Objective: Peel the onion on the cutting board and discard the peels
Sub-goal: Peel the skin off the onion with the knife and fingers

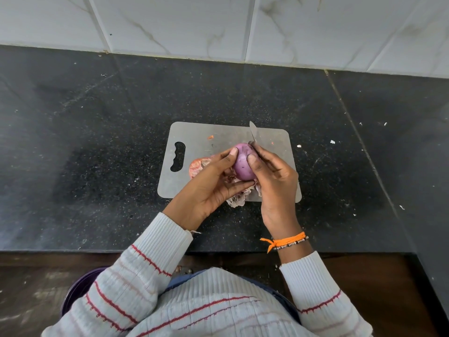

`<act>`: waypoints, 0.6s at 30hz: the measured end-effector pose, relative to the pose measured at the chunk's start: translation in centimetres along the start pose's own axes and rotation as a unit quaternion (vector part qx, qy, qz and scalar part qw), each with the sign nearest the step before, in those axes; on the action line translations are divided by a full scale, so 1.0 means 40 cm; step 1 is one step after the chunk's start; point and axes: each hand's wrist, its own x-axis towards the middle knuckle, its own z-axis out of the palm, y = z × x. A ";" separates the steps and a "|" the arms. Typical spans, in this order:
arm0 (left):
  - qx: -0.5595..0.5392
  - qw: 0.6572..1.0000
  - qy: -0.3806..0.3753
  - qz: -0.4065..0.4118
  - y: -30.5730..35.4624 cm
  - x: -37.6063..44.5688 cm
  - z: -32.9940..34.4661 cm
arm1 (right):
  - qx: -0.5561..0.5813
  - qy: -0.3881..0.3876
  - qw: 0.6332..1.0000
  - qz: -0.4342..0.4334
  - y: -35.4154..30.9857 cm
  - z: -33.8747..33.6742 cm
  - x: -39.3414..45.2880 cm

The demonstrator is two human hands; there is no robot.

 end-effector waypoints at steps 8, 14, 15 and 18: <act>0.001 1.000 0.008 -0.011 -0.010 -0.003 0.005 | -0.041 0.016 0.999 -0.021 0.010 -0.014 0.006; -0.021 1.000 0.007 -0.010 -0.009 -0.002 0.004 | -0.059 -0.040 0.997 -0.019 -0.017 -0.023 -0.002; -0.019 1.000 0.008 -0.010 -0.010 -0.002 0.005 | -0.065 -0.043 0.997 -0.023 -0.020 -0.026 -0.001; -0.009 1.000 0.016 -0.013 -0.008 -0.005 0.005 | -0.094 -0.050 0.994 -0.041 -0.020 -0.037 0.004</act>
